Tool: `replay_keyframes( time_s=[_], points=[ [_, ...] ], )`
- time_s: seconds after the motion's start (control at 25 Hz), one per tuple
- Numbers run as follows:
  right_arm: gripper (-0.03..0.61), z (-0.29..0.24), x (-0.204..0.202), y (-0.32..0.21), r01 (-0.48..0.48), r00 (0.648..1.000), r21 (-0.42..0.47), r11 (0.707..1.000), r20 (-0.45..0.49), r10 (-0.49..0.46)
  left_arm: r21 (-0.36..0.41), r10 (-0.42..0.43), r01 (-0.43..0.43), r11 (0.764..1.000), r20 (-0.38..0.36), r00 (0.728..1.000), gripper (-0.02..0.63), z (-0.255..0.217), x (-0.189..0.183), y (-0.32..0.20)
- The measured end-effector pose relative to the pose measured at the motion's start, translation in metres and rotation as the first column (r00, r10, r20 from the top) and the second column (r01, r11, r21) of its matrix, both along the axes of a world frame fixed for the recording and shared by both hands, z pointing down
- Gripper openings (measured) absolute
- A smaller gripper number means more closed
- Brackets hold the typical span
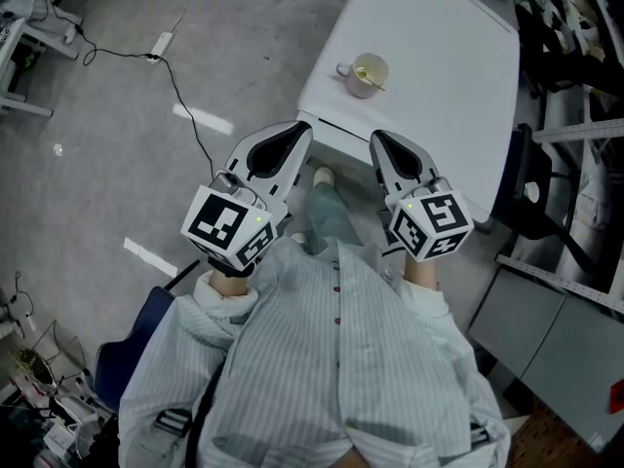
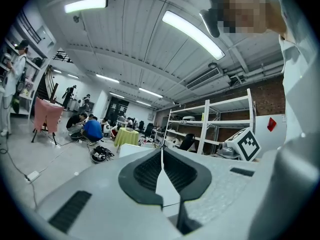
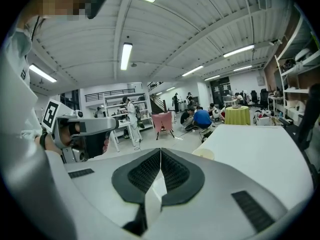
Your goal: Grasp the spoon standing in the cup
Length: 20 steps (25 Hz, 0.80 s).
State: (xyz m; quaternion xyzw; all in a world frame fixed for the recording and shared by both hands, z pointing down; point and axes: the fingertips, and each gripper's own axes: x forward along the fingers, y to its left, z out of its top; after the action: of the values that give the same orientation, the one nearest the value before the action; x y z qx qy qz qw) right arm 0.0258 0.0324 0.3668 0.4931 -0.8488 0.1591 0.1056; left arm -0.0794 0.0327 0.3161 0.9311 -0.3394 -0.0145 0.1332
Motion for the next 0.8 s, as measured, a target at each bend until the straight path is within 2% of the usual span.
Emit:
replay_keyframes(
  time_s=[0.36,0.8],
  points=[
    [0.009,-0.016,0.037,-0.09,0.009,1.0,0.014,1.0,0.008,-0.009,0.005,0.003,-0.003,1.0,0.017,1.0,0.018,-0.013,0.04,-0.084],
    [0.009,-0.012,0.085,-0.164,0.042,0.999,0.017,0.999,0.027,-0.042,0.032,-0.001,0.0,0.999,0.026,1.0,0.018,-0.014,0.097,-0.163]
  ],
)
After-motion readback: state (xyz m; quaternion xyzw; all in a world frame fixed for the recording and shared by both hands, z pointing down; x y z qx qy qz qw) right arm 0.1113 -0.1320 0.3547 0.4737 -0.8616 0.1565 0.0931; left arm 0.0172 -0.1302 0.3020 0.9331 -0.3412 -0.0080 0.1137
